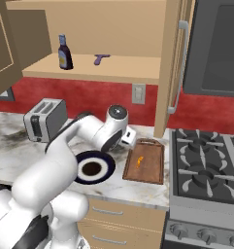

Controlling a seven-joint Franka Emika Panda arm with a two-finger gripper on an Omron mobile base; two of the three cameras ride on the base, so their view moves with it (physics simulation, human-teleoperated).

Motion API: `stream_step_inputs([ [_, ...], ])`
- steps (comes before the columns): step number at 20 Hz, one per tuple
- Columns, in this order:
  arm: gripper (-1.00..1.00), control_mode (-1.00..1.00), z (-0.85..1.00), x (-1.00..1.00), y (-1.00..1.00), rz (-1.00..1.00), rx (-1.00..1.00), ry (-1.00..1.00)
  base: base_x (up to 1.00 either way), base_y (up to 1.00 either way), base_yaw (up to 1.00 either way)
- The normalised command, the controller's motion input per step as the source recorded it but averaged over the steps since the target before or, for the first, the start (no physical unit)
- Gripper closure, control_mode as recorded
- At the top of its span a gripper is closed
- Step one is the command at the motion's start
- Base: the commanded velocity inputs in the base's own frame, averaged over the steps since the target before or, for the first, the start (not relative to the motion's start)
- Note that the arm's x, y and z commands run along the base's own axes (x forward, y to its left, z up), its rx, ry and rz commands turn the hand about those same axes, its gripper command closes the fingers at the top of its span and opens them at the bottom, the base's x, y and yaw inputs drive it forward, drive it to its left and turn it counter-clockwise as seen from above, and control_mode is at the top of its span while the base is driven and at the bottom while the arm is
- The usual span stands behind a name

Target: Pick the shrimp from the plate and place it on the cutting board. Then pick the condiment bottle from the cabinet and place it next to the cutting board.

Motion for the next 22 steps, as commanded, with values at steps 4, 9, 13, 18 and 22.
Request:
stream_step_inputs([
  [4, -1.00, -1.00, 0.00, -0.22, 0.40, 0.00, 0.10, 0.02, 0.00, 0.00, 0.00],
  [9, -1.00, -1.00, 0.00, -0.17, 0.40, 0.00, 0.11, 0.03, 0.00, 0.00, 0.00],
  [13, -1.00, -1.00, 0.00, -0.08, 0.38, 0.00, 0.13, 0.04, 0.00, 0.00, 0.00],
  [18, -1.00, -1.00, 0.00, -0.02, 0.32, 0.00, 0.16, 0.05, 0.00, 0.00, 0.00],
  [22, -1.00, -1.00, 0.00, -0.01, 0.26, -0.03, 0.18, 0.04, 0.00, 0.00, 0.00],
])
